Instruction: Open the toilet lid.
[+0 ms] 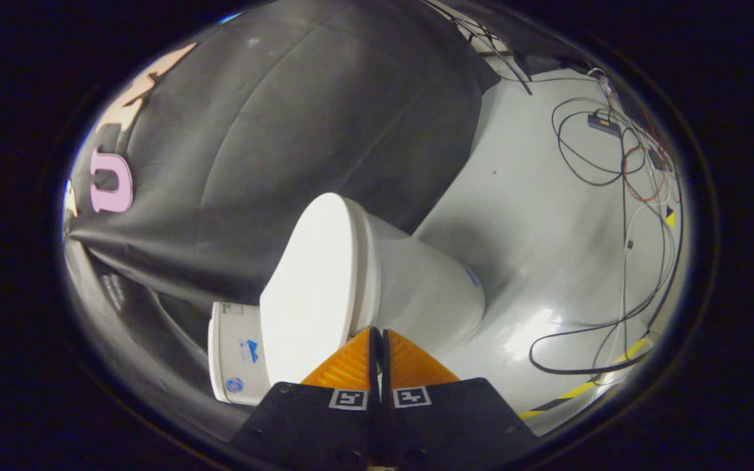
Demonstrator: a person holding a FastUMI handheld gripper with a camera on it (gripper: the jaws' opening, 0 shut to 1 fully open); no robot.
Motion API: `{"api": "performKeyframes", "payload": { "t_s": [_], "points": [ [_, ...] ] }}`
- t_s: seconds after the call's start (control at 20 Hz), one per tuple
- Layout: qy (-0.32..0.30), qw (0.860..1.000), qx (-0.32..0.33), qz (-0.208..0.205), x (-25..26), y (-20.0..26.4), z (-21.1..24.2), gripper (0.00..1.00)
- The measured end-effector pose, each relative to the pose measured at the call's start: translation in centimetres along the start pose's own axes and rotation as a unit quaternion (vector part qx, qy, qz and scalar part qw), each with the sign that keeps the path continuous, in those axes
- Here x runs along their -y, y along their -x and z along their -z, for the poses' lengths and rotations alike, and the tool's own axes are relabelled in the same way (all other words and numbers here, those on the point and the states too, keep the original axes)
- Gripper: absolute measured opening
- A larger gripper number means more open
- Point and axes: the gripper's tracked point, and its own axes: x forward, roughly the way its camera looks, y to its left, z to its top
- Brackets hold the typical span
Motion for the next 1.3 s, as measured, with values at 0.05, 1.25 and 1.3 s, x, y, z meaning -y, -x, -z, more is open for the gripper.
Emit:
{"api": "performKeyframes", "payload": {
  "t_s": [0.05,1.25,1.3],
  "points": [
    [0.017,1.000,0.003,0.004,-0.5,0.7,-0.2,0.00],
    [0.269,0.956,0.093,0.070,-28.1,11.5,3.1,0.00],
    [0.278,0.953,0.096,0.072,-28.8,12.4,3.4,0.00]
  ]
}}
